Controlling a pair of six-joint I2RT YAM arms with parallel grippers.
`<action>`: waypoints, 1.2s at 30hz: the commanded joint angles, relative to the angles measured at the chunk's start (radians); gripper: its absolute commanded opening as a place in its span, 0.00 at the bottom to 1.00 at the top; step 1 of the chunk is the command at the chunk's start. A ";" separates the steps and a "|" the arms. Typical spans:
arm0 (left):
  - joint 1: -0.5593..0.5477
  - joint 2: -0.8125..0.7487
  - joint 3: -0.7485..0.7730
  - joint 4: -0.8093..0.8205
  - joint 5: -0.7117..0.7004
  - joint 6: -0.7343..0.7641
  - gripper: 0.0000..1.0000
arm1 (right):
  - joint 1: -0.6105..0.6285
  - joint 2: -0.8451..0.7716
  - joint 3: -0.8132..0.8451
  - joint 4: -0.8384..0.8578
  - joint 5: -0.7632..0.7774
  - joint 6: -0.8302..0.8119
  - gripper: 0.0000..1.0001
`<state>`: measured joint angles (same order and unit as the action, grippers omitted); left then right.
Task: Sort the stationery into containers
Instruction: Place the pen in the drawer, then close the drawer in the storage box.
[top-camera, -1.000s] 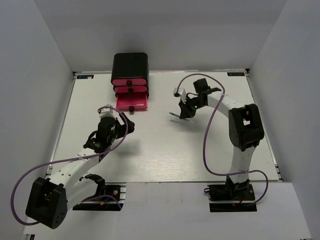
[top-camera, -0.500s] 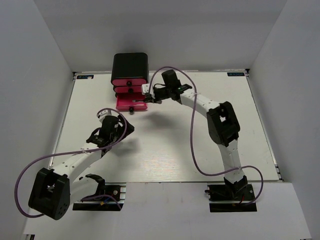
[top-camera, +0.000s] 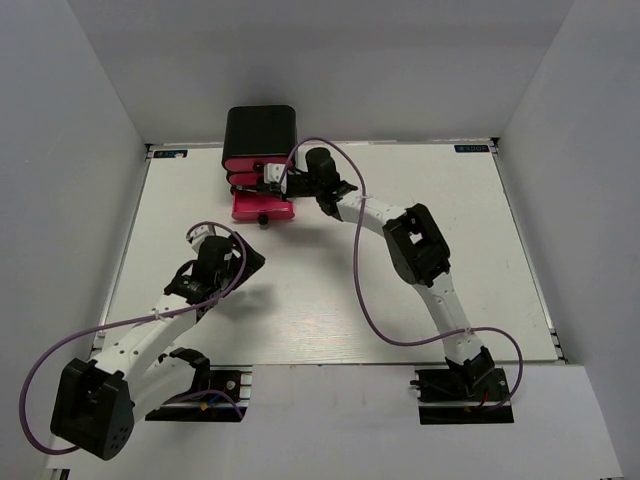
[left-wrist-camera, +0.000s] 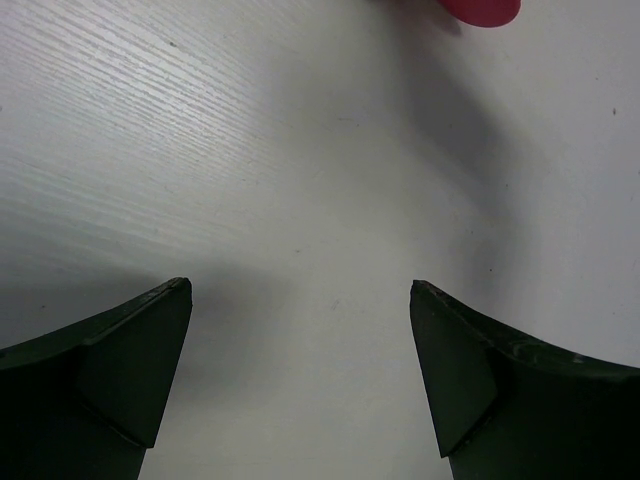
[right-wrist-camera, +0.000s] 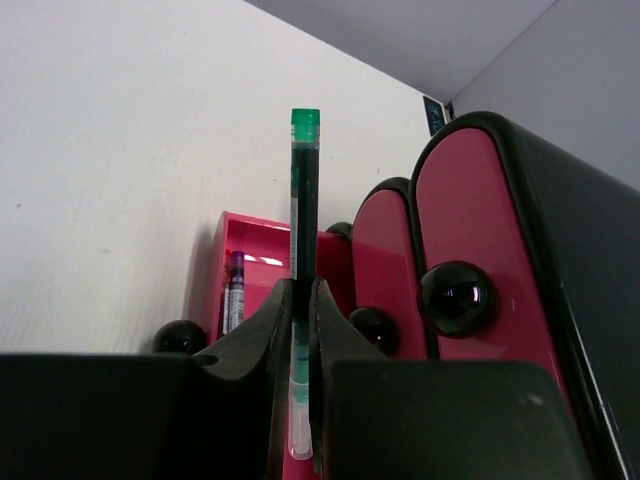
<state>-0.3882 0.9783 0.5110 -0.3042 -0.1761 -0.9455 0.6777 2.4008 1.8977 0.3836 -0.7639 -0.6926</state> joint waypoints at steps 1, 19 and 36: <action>0.005 -0.023 0.000 -0.033 -0.011 -0.021 1.00 | -0.007 0.038 0.040 0.140 -0.017 0.065 0.01; 0.005 0.243 0.104 0.203 0.024 -0.012 0.94 | -0.053 -0.284 -0.372 0.304 -0.152 0.261 0.03; 0.023 0.708 0.375 0.413 -0.092 0.278 0.53 | -0.294 -0.843 -0.902 -0.123 0.086 0.163 0.37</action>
<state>-0.3717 1.6184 0.7750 0.0845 -0.2237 -0.7536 0.4248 1.6382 1.0447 0.3458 -0.7013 -0.5060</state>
